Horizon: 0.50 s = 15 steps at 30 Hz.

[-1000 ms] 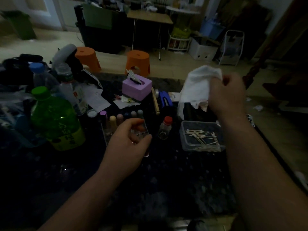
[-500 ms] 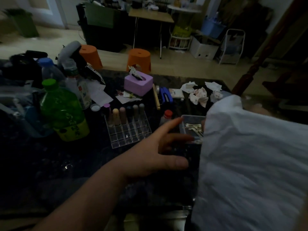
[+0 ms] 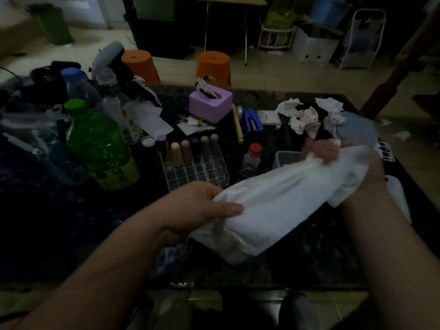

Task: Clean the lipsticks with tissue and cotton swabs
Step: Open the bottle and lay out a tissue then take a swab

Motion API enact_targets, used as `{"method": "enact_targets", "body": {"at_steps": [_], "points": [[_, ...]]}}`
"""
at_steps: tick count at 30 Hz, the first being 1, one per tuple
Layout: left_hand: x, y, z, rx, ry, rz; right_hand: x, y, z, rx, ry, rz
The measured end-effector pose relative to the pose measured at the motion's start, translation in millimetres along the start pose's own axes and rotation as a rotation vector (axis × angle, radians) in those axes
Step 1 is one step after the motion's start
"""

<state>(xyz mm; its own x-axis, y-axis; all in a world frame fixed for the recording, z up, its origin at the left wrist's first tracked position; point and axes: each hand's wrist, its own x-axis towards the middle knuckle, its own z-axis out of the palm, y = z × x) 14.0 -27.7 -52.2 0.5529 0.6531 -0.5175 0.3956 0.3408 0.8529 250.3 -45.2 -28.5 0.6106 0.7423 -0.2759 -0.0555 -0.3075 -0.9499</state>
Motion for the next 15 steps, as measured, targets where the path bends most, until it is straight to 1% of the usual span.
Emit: {"method": "enact_targets", "body": {"at_steps": [1,2,3,4,6,7,8,9,10,13,15], "points": [[-1,0,-1,-0.011,0.005,0.013,-3,-2,-4,0.117,-0.119,-0.04],[-1,1,-1,-0.009,0.021,0.04,-6,-8,-7,0.198,-0.276,-0.006],[-1,1,-1,0.003,0.055,0.072,-11,-10,-14,0.172,-0.347,-0.03],[-1,3,0,0.027,0.101,0.106,-14,-11,-16,0.05,-0.419,-0.083],[-1,5,1,0.059,0.179,0.173,-25,-9,-5,-0.551,-0.609,-0.286],[0,7,2,0.027,0.202,0.191,-33,-4,5,-0.783,-0.721,-0.344],[0,8,3,-0.018,0.219,0.196,-43,-3,12,-0.91,-0.791,-0.357],[0,9,3,-0.028,0.244,0.207,-48,-3,16,-0.924,-0.833,-0.366],[0,10,2,0.011,0.27,0.225,-50,-5,16,-0.909,-0.845,-0.349],[0,9,0,0.212,0.338,0.277,-46,-11,8,-0.86,-0.852,-0.323],[0,9,-3,0.321,0.375,0.298,-43,-12,2,-0.869,-0.864,-0.328]]}}
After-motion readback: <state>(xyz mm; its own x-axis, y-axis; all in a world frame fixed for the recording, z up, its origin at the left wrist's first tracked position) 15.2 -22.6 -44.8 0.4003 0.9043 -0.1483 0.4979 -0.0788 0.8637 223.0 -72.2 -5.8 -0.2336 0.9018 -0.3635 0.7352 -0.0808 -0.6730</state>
